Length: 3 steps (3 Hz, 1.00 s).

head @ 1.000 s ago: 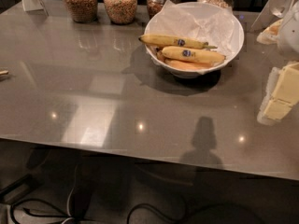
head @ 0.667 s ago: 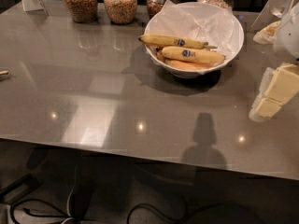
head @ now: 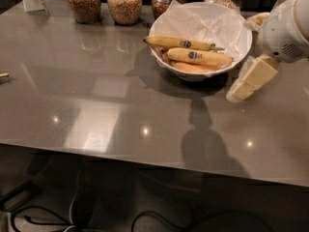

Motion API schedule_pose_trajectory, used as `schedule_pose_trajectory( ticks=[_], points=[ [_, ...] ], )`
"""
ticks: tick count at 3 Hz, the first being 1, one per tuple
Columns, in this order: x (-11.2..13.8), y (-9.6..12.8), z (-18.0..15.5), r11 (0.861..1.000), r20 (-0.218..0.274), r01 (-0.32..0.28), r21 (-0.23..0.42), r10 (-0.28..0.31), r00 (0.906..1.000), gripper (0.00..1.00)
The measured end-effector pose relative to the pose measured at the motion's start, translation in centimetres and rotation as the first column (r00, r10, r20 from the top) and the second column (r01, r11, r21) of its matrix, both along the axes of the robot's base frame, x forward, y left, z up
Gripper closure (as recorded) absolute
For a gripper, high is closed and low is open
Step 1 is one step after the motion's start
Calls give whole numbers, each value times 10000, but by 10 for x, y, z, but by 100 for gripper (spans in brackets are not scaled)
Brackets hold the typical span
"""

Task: Pick banana from white bowl

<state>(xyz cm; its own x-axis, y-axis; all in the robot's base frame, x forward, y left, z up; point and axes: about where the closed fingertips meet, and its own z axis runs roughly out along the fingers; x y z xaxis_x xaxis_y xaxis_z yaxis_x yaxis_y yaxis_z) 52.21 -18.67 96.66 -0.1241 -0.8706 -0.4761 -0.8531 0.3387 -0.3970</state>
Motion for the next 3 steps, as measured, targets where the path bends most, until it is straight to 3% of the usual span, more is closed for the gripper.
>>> schedule_pose_trajectory(
  ticks=[1,2,3],
  points=[
    [47,9,0,9980,1095,-60,635,-10,9940,0],
    [94,14,-1,9941,1891,13,1086,-220,9817,0],
    [100,14,0,9931,2036,53,1171,-292,9786,0]
  ],
)
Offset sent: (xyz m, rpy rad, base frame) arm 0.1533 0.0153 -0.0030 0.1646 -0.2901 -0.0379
